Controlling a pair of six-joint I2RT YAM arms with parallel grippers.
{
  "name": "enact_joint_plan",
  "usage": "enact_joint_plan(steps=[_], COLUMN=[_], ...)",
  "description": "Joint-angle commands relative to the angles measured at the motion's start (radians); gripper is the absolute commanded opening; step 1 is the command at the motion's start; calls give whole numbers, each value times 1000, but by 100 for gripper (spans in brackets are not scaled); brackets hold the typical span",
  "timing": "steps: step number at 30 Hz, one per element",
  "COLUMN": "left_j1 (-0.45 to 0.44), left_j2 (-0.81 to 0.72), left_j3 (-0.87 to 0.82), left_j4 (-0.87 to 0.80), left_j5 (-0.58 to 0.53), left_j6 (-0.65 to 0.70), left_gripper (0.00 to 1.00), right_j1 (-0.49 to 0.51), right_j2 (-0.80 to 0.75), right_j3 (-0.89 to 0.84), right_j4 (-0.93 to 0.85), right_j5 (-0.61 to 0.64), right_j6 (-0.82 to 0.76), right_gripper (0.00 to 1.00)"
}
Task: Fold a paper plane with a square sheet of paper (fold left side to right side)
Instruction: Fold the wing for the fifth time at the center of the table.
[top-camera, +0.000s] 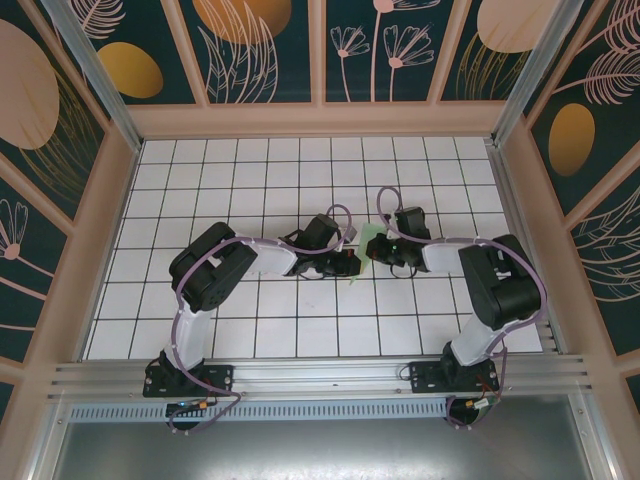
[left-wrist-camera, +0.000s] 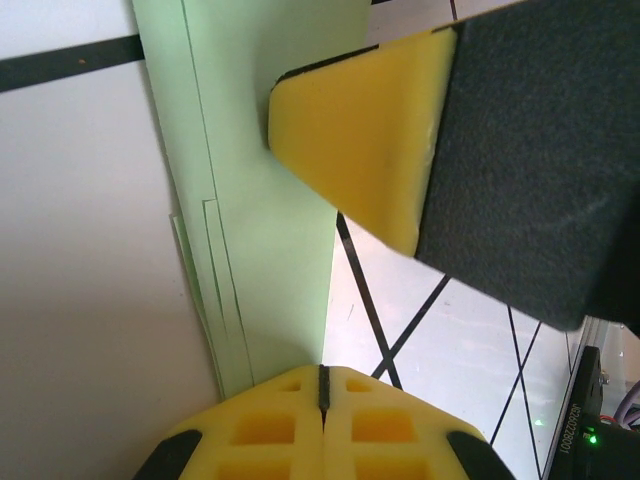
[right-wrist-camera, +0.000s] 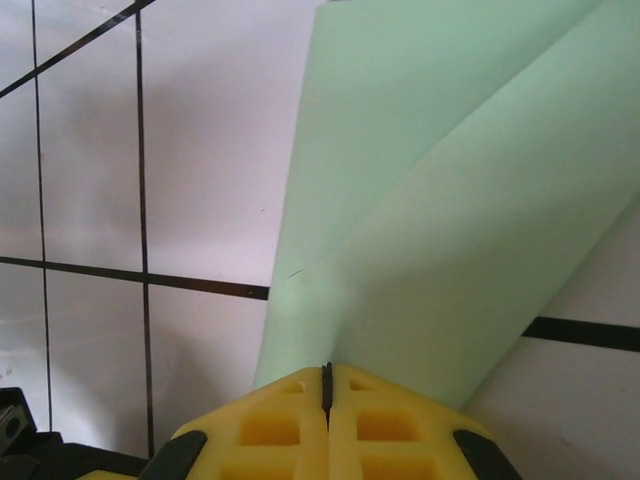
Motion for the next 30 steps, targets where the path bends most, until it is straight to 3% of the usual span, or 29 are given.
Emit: enact_joint_plan(steps=[1, 30], left_j1=[-16, -16], left_j2=[63, 59], left_j3=[-50, -81], left_j4=[-106, -90], left_j5=[-79, -85], left_j6=[9, 2], left_gripper=[4, 3], right_j1=[-29, -262], right_j2=[28, 172], right_j3=[16, 181], right_j4=[25, -30], right_j5=[27, -85], right_j6=[-46, -96], right_gripper=[0, 0])
